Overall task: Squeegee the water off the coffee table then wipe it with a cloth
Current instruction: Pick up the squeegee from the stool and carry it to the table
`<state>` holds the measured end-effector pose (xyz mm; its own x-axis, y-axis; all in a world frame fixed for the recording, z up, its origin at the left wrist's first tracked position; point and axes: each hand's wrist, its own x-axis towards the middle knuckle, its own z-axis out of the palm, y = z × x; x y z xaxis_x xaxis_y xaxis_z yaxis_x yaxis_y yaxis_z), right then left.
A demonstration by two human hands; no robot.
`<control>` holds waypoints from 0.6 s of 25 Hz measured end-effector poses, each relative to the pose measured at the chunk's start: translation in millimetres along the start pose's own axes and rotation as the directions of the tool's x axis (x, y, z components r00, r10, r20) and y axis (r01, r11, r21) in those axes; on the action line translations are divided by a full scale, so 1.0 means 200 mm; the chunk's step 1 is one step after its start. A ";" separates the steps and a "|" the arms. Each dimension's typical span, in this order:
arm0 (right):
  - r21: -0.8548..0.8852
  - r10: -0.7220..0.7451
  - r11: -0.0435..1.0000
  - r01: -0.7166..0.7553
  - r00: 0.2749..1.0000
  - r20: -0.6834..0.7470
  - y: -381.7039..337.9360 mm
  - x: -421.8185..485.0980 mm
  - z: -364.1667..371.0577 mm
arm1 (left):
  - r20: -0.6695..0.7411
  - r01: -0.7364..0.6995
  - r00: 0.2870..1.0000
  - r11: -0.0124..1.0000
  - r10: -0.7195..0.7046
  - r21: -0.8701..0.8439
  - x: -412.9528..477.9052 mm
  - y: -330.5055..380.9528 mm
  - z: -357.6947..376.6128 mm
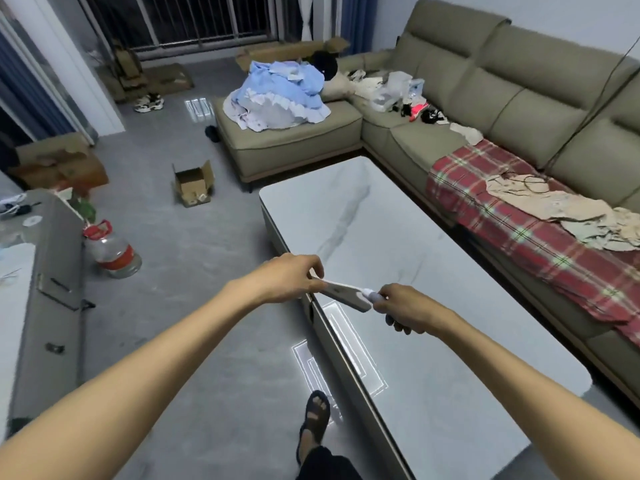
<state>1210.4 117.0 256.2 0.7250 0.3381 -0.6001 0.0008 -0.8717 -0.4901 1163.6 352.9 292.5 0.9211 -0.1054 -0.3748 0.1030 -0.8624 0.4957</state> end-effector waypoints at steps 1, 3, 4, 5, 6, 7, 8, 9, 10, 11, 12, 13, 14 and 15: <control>0.021 0.001 1.000 -0.001 1.000 0.014 -0.04 0.15 -0.06 | 0.011 0.003 1.000 1.000 -0.003 0.012 0.13 -0.05 -0.07; 0.031 0.014 0.999 -0.015 0.999 0.043 -0.14 0.43 -0.18 | 0.057 0.013 0.998 0.997 -0.017 0.072 0.37 -0.16 -0.23; 0.008 0.016 1.000 -0.016 0.998 0.065 -0.19 0.55 -0.25 | 0.073 0.016 0.997 0.994 -0.024 0.110 0.49 -0.20 -0.31; -0.011 0.018 1.000 -0.017 0.995 0.094 -0.25 0.67 -0.32 | 0.071 0.019 0.997 0.990 -0.029 0.138 0.60 -0.24 -0.41; -0.018 0.030 0.999 -0.028 0.992 0.121 -0.31 0.77 -0.38 | 0.062 0.018 0.998 0.989 -0.027 0.144 0.71 -0.28 -0.50; -0.022 0.040 0.999 -0.037 0.990 0.136 -0.36 0.86 -0.44 | 0.053 0.019 0.998 0.991 -0.027 0.134 0.80 -0.33 -0.58; -0.023 0.047 0.999 -0.044 0.989 0.139 -0.40 0.92 -0.50 | 0.049 0.021 0.998 0.993 -0.027 0.119 0.89 -0.37 -0.65; -0.017 0.063 0.998 -0.061 0.989 0.131 -0.45 1.00 -0.55 | 0.054 0.018 0.998 0.994 -0.024 0.107 0.99 -0.41 -0.72; -0.002 0.082 0.997 -0.083 0.991 0.108 -0.50 1.09 -0.61 | 0.066 0.007 0.998 0.995 -0.014 0.101 1.10 -0.47 -0.78; 0.018 0.105 0.994 -0.107 0.991 0.082 -0.53 1.19 -0.65 | 0.081 -0.001 0.997 0.996 -0.006 0.091 1.22 -0.53 -0.83; 0.039 0.133 0.990 -0.135 0.989 0.065 -0.56 1.29 -0.69 | 0.099 -0.011 0.995 0.997 0.004 0.075 1.34 -0.60 -0.88; 0.058 0.165 0.984 -0.169 0.984 0.061 -0.59 1.40 -0.71 | 0.123 -0.026 0.992 0.998 0.018 0.058 1.47 -0.67 -0.93; 0.074 0.197 0.977 -0.202 0.978 0.065 -0.62 1.52 -0.72 | 0.149 -0.041 0.988 0.998 0.034 0.039 1.60 -0.74 -0.97; 0.081 0.233 0.968 -0.238 0.970 0.069 -0.66 1.63 -0.72 | 0.172 -0.050 0.984 0.998 0.046 0.022 1.72 -0.82 -1.02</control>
<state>1546.4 291.1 215.6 0.6562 0.1491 -0.7397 -0.2278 -0.8954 -0.3826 1539.6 558.4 241.7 0.8467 -0.2284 -0.4805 0.0482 -0.8666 0.4967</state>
